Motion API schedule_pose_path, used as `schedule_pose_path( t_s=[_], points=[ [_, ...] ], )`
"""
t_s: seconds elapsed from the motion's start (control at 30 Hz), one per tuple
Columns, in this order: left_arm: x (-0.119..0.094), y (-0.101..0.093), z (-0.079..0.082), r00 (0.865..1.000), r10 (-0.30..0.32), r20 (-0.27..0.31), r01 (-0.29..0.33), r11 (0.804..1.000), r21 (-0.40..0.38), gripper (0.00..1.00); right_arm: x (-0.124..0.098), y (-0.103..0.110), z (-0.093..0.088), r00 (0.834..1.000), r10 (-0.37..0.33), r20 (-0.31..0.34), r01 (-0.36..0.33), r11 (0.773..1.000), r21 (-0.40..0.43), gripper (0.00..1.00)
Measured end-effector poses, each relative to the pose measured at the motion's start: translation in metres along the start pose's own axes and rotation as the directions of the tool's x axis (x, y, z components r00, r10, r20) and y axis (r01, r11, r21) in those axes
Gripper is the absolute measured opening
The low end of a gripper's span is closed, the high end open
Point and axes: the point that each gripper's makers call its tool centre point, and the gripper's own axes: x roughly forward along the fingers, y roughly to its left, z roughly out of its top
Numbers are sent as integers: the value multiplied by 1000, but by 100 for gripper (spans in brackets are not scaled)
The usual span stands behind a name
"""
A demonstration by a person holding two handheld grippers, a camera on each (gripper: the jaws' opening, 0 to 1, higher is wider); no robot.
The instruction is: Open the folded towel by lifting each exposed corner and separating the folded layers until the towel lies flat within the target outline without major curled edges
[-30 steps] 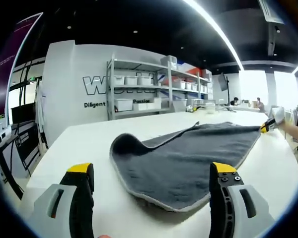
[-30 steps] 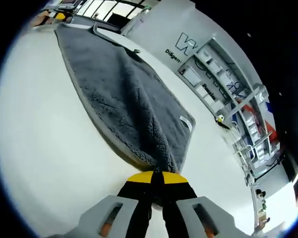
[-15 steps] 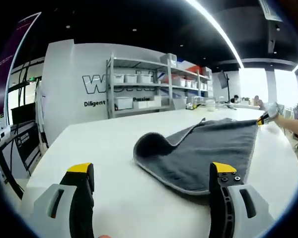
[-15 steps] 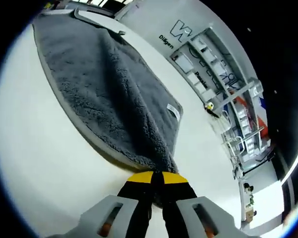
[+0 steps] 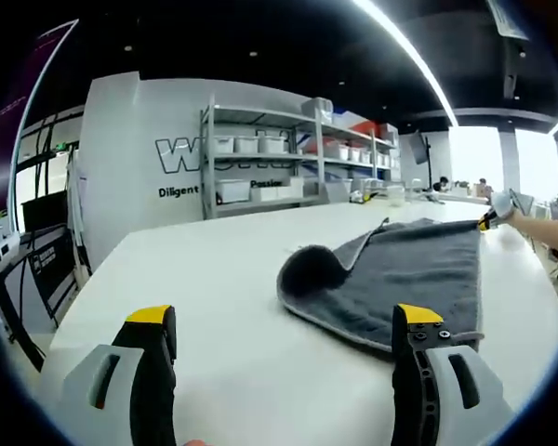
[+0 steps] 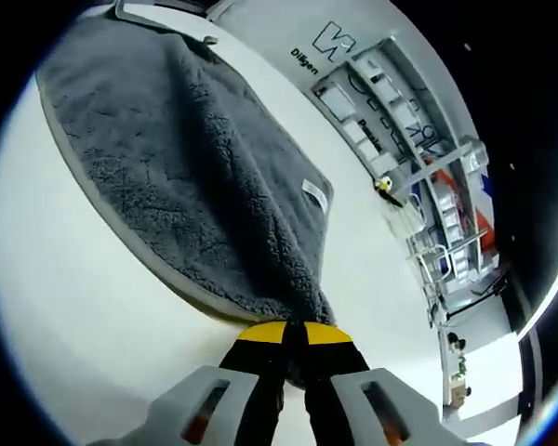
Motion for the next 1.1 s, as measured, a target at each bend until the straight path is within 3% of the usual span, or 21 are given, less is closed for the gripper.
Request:
schedule_pose_path(
  t_s=[0.17,0.3,0.37,0.43,0.47,0.5,0.53,0.6,0.63,0.67,0.7,0.73,0.77,0.8,0.9,0.93,0.97,1.0,1.1],
  points=[
    [-1,-2,2,1000,-5,6,5,1000,2,95,-10,2,-1,997,50,60,-56,991,120,4],
    [-2,-2,4,1000,-6,13,6,1000,2,95,-30,-2,4,988,41,147,-78,963,259,19],
    [-2,-2,5,1000,-6,13,6,1000,2,95,-44,-4,14,975,36,218,-109,937,333,24],
    [-2,-2,5,1000,-6,15,6,1000,3,95,-54,-6,29,952,36,304,-154,915,372,32],
    [-2,-2,5,1000,-6,16,6,1000,3,95,-72,0,50,916,52,399,-214,902,375,36],
    [-2,-2,5,1000,-7,16,6,1000,3,95,-75,0,54,909,53,414,-222,901,373,38],
    [-3,-3,6,1000,-7,19,7,1000,5,95,-93,10,76,866,67,496,-267,900,345,41],
    [-3,-3,6,1000,-7,19,7,1000,5,95,-116,24,106,800,93,593,-335,889,312,47],
    [-3,-3,6,1000,-7,18,7,1000,5,95,-123,28,115,778,102,620,-356,885,301,49],
    [-3,-2,5,1000,-7,18,7,1000,5,95,-137,41,133,733,127,668,-409,867,285,51],
    [-3,-2,5,1000,-7,17,7,1000,5,95,-147,51,146,700,149,698,-450,851,270,53],
    [-3,-2,5,1000,-8,18,7,1000,6,95,-153,59,154,679,164,715,-475,841,259,57],
    [-3,-3,5,1000,-9,18,9,1000,5,95,-160,69,166,650,188,736,-517,820,246,61],
    [-3,-3,5,1000,-10,18,10,1000,5,95,-164,76,172,633,206,747,-546,803,241,66],
    [-2,-3,5,1000,-12,17,12,1000,6,95,-181,119,205,537,332,775,-672,724,155,83],
    [-2,-3,5,1000,-12,17,12,1000,5,95,-184,129,209,517,367,774,-698,704,132,88],
    [-2,-3,5,1000,-12,17,12,1000,4,95,-189,147,216,484,417,769,-738,667,103,91],
    [-2,-3,5,1000,-12,17,12,1000,2,95,-192,160,220,470,445,763,-756,648,87,93],
    [-2,-2,5,1000,-11,17,11,1000,0,95,-195,185,225,458,510,728,-764,645,28,99]
  ],
)
